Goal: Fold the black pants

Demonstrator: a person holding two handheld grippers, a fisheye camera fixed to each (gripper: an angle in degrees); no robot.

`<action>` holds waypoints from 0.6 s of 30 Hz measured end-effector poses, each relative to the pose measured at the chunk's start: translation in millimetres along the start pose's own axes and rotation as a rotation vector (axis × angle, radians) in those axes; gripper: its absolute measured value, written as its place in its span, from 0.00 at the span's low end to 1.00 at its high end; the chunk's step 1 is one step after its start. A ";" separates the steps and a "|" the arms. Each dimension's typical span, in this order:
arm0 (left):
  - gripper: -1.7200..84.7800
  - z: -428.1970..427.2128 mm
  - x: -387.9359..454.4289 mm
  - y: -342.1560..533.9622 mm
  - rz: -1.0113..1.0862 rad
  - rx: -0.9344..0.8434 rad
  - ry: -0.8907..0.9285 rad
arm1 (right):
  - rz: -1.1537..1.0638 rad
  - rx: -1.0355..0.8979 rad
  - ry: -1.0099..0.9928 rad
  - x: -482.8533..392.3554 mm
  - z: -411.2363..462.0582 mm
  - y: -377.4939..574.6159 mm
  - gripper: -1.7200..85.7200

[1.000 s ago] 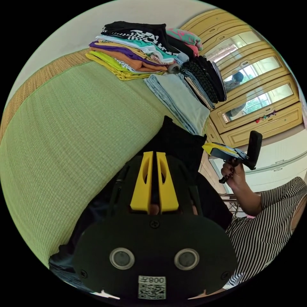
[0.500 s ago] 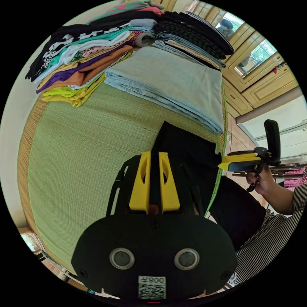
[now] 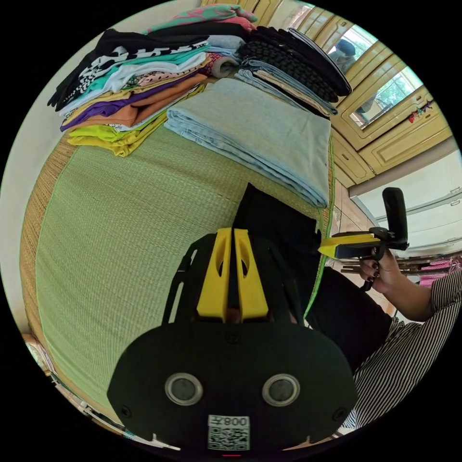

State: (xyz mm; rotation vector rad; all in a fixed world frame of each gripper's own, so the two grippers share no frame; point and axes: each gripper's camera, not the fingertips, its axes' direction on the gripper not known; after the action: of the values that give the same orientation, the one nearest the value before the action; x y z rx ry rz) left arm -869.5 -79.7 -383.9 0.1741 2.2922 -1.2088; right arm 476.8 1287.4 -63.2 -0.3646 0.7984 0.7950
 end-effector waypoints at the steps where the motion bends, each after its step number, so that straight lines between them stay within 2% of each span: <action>1: 0.04 -1.3 1.4 -1.8 -0.007 0.011 -0.014 | -0.002 0.004 -0.005 1.2 -0.8 0.1 0.03; 6: 0.06 3.9 15.7 -16.1 0.051 0.002 0.043 | 0.004 0.011 -0.009 16.3 -3.1 2.4 0.03; 10: 0.05 24.2 33.1 -29.1 0.119 -0.108 -0.038 | 0.017 0.012 -0.010 26.5 -4.7 4.9 0.03; 18: 0.02 19.1 38.4 -33.2 0.089 -0.074 -0.005 | 0.019 0.013 -0.016 39.0 -9.3 7.2 0.03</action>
State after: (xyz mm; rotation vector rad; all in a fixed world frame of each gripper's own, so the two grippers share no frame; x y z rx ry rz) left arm -906.1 -119.5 -388.2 0.2425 2.2953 -1.0764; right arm 483.7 1306.1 -98.7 -0.3391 0.7923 0.8090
